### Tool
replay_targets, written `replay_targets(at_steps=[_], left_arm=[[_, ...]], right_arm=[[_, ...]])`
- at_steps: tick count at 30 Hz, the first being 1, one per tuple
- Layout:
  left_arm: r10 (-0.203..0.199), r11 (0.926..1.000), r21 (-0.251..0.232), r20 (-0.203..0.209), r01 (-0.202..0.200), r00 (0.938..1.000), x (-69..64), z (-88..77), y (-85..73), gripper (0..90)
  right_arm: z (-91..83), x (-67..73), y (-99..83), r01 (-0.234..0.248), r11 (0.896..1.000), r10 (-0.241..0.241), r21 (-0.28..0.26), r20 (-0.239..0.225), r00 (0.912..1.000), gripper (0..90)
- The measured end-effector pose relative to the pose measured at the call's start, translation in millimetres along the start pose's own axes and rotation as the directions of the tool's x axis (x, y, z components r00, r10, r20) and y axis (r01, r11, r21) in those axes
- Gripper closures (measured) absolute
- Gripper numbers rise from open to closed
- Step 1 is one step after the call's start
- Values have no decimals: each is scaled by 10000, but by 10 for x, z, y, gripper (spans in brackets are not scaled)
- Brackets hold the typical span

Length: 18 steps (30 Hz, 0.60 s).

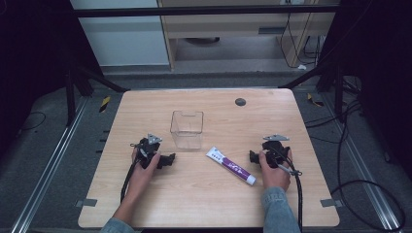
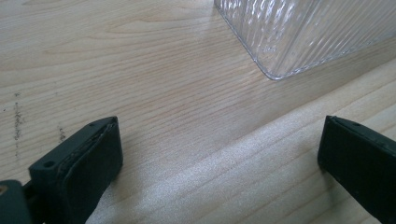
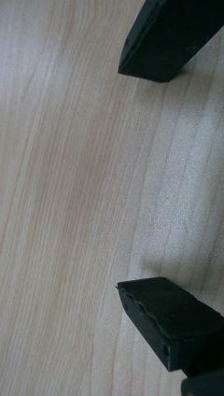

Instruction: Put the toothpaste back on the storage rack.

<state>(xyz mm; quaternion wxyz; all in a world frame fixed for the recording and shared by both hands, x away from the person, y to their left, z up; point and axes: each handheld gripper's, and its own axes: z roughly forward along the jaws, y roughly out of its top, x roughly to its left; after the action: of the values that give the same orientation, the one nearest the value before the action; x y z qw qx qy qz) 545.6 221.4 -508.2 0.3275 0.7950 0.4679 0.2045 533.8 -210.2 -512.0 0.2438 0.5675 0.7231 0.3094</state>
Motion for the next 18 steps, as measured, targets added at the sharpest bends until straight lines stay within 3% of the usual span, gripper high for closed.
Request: replay_targets(at_steps=[14, 17, 18], left_arm=[[-5, 10000, 2, -8, 5, 10000, -1, 0, 0, 0], [-6, 10000, -2, -9, 6, 10000, -1, 0, 0, 0], [-6, 10000, -3, -8, 6, 10000, -1, 0, 0, 0]], right_arm=[[-7, -31, -7, 277, 9996, -278, -28, -292, 9992, 7], [-30, -44, -16, 153, 9998, -156, -136, -211, 9997, 70], [-66, -52, 0, -58, 9999, 54, -101, -390, 9992, 87]])
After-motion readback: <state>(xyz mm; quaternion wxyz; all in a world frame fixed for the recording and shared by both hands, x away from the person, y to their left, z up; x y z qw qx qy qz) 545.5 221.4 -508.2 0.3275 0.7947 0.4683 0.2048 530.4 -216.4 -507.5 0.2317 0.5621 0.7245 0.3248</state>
